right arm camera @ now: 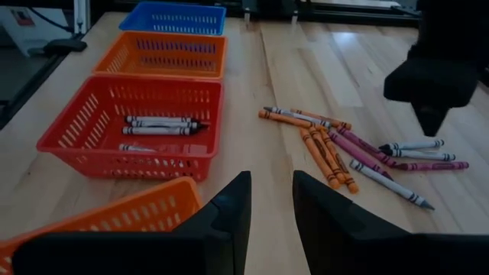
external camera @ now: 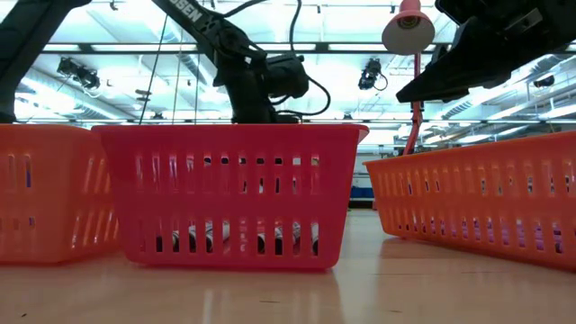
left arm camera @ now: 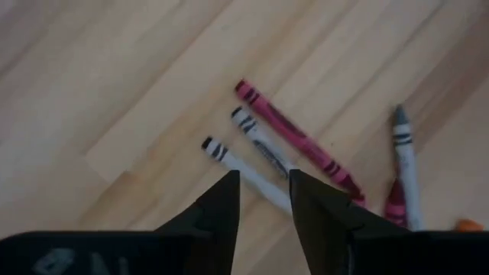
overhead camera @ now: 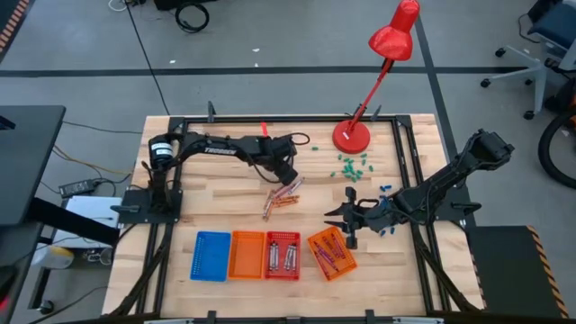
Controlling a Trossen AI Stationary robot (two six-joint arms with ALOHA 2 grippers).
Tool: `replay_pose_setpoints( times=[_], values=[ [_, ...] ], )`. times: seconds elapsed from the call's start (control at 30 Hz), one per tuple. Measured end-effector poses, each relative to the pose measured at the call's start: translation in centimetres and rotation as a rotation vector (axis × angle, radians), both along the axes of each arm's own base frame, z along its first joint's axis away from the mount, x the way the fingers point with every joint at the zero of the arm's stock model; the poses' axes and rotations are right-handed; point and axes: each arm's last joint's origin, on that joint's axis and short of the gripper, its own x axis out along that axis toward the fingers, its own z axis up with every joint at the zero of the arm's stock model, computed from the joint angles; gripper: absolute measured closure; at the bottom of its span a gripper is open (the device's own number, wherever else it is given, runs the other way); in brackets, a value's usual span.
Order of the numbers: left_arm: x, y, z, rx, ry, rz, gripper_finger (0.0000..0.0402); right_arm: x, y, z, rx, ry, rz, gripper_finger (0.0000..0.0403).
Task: Sort crayons
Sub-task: Put the black crayon into the red bin
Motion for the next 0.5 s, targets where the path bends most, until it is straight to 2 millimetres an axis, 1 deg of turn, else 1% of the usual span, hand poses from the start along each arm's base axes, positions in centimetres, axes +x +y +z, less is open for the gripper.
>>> replay_pose_setpoints(
  times=[0.3, 0.5],
  values=[
    [0.3, 0.1, -1.4, -0.009, 0.04, 0.013, 0.0274, 0.0, 0.0, 0.1, 0.005, -0.01, 0.0, 0.03],
    [0.4, 0.5, -1.7, -0.011, 0.036, 0.03, 0.0274, 0.1, 0.1, 0.1, 0.012, -0.012, 0.011, 0.03]
  ],
)
